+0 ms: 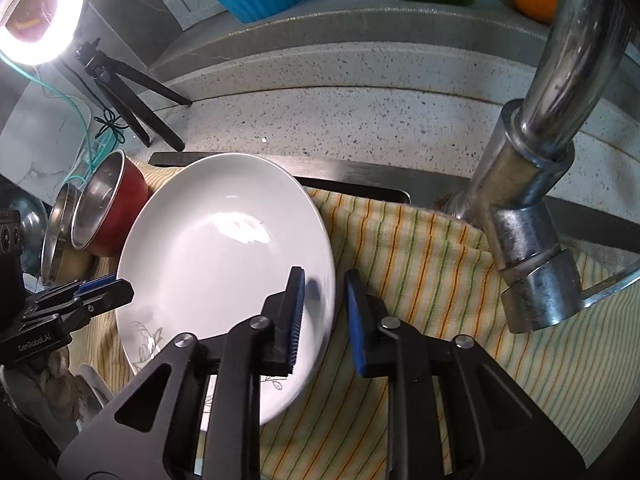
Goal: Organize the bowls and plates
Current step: 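Close both grippers on the white plate rim and lift it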
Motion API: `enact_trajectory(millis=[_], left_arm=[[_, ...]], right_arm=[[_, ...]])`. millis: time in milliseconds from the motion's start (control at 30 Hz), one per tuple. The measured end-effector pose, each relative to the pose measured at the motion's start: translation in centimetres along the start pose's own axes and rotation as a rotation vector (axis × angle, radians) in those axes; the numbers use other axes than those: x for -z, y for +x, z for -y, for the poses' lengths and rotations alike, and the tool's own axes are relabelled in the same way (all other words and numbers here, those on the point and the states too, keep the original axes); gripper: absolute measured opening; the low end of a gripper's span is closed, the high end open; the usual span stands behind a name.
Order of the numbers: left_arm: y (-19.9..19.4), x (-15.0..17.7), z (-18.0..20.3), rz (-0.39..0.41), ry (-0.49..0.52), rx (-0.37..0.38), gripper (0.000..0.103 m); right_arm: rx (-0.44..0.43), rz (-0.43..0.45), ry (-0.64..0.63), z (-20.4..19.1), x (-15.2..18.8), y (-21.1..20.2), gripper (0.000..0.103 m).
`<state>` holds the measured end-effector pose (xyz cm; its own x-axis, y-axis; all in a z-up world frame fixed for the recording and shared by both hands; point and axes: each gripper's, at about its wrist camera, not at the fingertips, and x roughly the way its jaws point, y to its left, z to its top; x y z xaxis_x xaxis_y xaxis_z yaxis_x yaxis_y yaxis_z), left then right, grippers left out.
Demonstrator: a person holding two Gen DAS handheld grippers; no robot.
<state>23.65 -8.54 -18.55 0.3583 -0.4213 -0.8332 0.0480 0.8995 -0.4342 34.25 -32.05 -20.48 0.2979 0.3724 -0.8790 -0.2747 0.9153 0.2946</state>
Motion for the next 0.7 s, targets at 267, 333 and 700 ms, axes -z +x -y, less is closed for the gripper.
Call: enact_trajectory(millis=[267,333,700], left_arm=[[0.2,-0.1,0.1,-0.003,0.013,-0.015,0.023],[0.1,-0.1,0.3,0.005,0.018,-0.020,0.023],[-1.6,0.1,1.1,0.050,0.018,-0.018,0.023]], right_arm=[[0.008,0.011,-0.014,-0.7,0.2,-0.3,0.014],[0.009,0.015,-0.013,-0.7,0.5,-0.5,0.014],[-0.012,0.065,-0.001,-0.7,0.9,-3.5,0.014]])
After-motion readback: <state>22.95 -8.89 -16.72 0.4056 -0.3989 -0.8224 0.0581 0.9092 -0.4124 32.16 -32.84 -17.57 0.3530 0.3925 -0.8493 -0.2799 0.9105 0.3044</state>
